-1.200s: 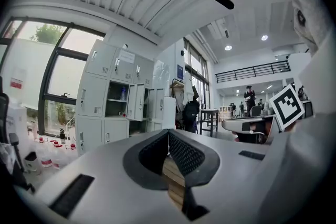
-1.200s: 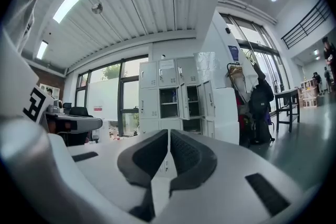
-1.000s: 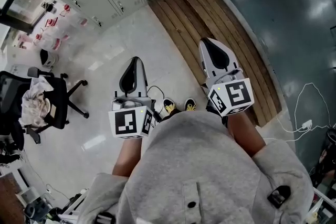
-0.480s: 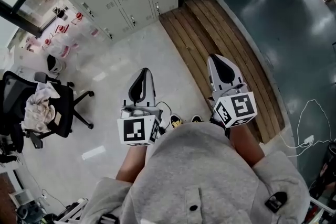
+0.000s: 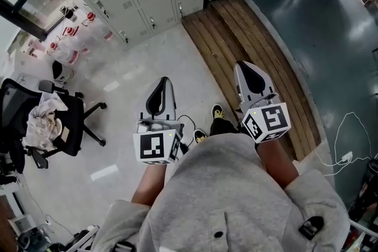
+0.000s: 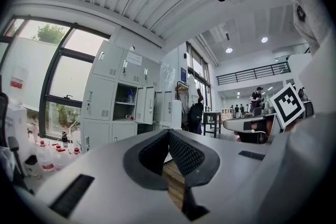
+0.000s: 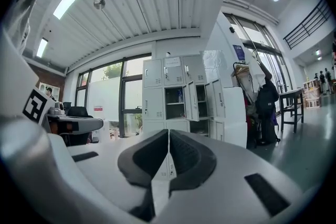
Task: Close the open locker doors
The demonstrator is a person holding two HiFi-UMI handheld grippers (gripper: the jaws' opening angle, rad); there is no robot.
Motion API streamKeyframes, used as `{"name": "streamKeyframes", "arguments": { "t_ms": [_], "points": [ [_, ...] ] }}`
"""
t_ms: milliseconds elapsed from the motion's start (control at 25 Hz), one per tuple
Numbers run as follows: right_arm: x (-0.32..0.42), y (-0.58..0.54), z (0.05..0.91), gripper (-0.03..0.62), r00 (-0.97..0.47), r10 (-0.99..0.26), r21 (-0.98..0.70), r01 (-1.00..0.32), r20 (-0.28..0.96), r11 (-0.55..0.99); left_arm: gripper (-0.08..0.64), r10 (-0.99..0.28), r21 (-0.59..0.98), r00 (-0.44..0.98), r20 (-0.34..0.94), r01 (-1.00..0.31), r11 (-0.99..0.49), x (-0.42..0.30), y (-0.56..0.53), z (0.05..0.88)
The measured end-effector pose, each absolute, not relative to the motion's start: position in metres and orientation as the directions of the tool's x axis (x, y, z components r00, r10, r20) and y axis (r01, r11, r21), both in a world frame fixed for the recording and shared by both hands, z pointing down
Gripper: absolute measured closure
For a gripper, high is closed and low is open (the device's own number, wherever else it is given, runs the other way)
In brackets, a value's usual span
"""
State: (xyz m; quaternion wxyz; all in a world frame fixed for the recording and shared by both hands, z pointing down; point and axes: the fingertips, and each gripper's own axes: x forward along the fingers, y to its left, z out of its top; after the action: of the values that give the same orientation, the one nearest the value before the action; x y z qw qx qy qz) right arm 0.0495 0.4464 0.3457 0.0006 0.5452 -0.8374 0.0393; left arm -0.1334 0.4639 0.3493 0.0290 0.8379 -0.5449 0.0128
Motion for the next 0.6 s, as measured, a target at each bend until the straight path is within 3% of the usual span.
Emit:
{"name": "streamKeyframes", "arguments": {
  "t_ms": [600],
  "points": [
    [0.047, 0.405, 0.353, 0.558, -0.400, -0.917, -0.053, -0.915, 0.006, 0.399, 0.549, -0.912, 0.026, 0.409, 0.025, -0.912, -0.409, -0.142, 0.429, 0.356]
  ]
}}
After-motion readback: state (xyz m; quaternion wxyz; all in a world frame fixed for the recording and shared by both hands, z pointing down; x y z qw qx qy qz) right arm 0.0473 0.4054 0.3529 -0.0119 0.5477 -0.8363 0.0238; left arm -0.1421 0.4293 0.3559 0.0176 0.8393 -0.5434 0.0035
